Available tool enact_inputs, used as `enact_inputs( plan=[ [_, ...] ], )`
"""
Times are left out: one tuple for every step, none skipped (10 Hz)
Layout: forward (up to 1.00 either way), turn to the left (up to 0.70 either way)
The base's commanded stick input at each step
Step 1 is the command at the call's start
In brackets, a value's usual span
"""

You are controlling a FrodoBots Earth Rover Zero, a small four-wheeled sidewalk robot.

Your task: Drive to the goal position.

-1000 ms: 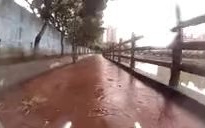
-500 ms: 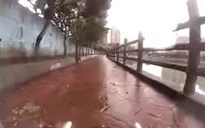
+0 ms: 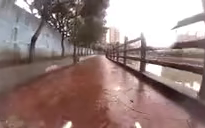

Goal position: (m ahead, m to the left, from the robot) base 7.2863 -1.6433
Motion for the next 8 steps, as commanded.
enact_inputs(
  plan=[
    [0.5,0.04],
    [0.5,0.22],
    [0.5,0.4],
    [0.5,0.43],
    [0.5,0.27],
    [0.5,0.11],
    [0.5,0.0],
    [0.5,0.0]
  ],
)
